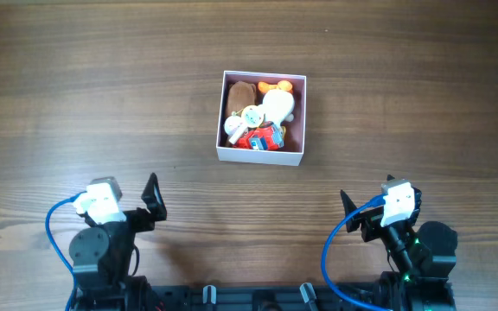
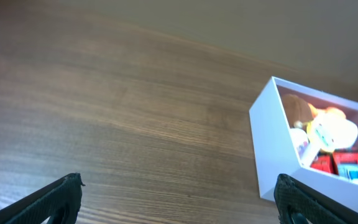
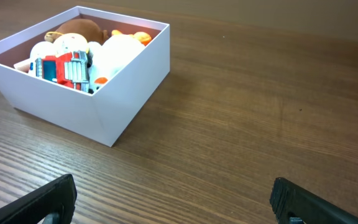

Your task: Pack container

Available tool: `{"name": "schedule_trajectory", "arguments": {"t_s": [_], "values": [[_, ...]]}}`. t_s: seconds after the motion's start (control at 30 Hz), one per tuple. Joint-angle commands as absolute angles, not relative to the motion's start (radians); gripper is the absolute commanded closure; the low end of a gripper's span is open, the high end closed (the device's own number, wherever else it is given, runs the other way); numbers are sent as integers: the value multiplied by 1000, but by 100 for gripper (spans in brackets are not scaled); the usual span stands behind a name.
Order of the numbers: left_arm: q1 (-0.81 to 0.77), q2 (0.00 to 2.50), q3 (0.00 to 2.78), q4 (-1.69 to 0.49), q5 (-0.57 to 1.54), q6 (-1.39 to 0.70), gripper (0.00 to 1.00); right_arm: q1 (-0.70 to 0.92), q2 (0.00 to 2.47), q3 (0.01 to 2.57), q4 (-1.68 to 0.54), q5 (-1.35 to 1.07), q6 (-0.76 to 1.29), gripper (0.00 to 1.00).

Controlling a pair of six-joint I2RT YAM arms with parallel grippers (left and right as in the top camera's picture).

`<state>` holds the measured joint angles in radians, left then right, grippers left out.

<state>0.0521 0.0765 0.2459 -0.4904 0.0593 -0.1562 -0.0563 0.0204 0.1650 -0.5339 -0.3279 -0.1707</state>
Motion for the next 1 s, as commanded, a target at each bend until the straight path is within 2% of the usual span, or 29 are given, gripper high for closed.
{"name": "schedule_trajectory", "arguments": {"t_s": [0.0, 0.97], "values": [[35, 7, 212, -497, 82, -74, 0, -60, 14, 159, -533, -314, -181, 0], [35, 3, 138, -485, 78, -75, 0, -60, 14, 159, -533, -314, -181, 0]]}}
